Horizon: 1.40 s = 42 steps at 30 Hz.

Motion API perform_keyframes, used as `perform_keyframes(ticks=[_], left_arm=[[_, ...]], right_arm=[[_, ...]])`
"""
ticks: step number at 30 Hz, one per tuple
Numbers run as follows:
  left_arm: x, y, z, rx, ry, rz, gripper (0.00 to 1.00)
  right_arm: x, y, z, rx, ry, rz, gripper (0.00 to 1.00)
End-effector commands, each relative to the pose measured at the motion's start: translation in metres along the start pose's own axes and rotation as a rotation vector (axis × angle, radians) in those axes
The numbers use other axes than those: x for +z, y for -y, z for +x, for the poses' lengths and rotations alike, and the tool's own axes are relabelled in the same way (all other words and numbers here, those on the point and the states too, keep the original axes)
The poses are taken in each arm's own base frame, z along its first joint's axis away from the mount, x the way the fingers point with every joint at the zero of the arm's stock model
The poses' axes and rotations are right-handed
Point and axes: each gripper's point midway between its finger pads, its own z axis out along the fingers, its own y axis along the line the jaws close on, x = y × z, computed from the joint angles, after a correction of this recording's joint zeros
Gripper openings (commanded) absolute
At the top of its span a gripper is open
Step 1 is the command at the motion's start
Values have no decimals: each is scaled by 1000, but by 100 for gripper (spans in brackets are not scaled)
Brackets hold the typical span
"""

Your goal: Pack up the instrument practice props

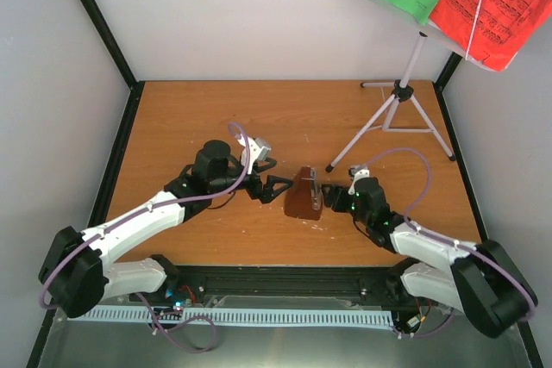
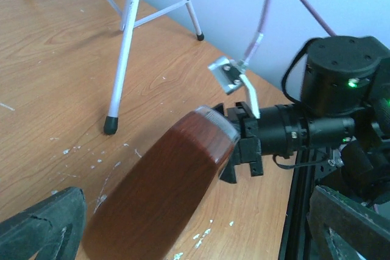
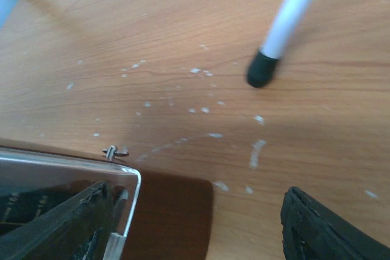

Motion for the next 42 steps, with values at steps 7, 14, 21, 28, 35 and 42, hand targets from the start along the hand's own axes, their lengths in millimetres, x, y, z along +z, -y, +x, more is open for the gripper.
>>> perform_keyframes(ticks=[7, 14, 21, 28, 35, 42], left_arm=[[-19, 11, -28, 154, 150, 26, 100], [3, -15, -17, 203, 126, -36, 100], [46, -2, -3, 297, 34, 199, 99], [63, -5, 45, 188, -82, 316, 98], [59, -12, 81, 115, -136, 289, 94], [60, -24, 85, 97, -133, 214, 87]], right_arm=[[35, -76, -49, -140, 54, -276, 73], [21, -53, -72, -155, 139, -179, 100], [-8, -12, -65, -106, 170, -111, 100], [-36, -6, -62, -91, 265, -116, 100], [-39, -14, -72, -133, 306, -142, 100], [-35, -14, -67, -132, 289, -154, 100]])
